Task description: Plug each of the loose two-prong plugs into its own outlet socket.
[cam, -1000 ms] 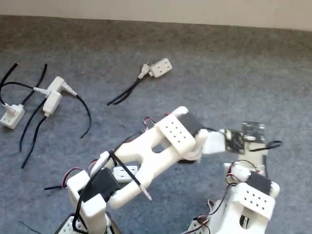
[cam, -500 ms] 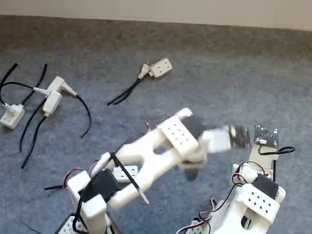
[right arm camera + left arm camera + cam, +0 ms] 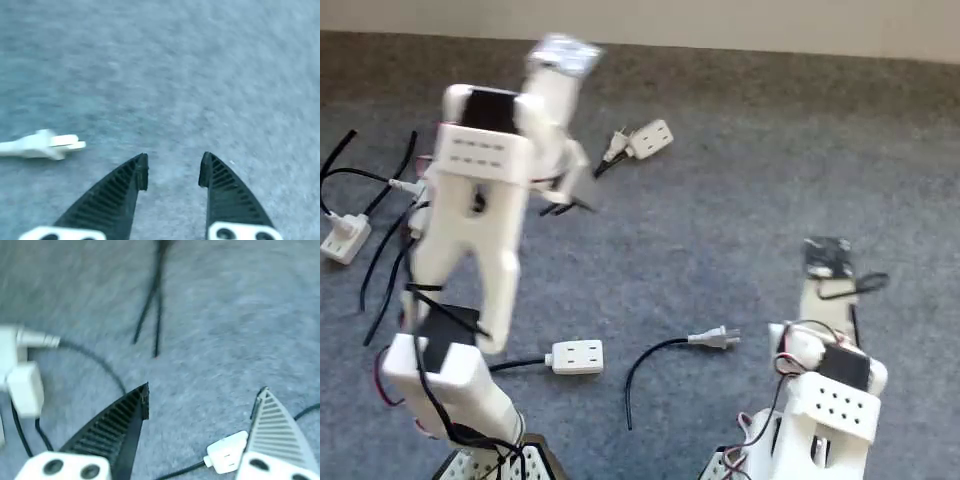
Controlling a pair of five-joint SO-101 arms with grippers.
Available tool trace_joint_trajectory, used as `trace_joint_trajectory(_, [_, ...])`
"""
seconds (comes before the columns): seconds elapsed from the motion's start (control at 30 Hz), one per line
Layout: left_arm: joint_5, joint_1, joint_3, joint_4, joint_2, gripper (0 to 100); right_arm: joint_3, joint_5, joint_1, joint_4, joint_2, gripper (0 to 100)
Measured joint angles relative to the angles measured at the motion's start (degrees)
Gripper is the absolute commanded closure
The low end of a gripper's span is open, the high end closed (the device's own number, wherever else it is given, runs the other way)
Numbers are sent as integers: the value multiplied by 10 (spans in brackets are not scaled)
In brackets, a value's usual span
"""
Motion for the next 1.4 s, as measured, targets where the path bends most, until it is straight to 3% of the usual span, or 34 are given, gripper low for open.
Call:
trace_joint_trajectory(0.1, [15, -58, 60, -12, 0, 665, -74, -34, -83, 52, 49, 827])
trace_joint_trajectory(0.3, [19, -114, 221, -136, 0, 665, -228, -51, -270, 97, 229, 827])
trace_joint_trajectory(0.47, [22, -142, 344, -277, 0, 666, -280, 34, -405, 97, 360, 827])
trace_joint_trajectory(0.57, [23, -139, 366, -302, 0, 666, -282, 117, -456, 93, 411, 827])
trace_joint_trajectory(0.73, [23, -137, 407, -351, 0, 666, -282, 275, -470, 89, 471, 827])
trace_joint_trajectory(0.93, [23, -137, 414, -362, 0, 666, -283, 440, -427, 88, 476, 828])
trace_joint_trajectory(1.1, [23, -137, 414, -371, 0, 668, -266, 472, -411, 74, 425, 828])
trace_joint_trajectory(1.4, [23, -137, 414, -371, 0, 669, -94, 502, -420, -57, 326, 829])
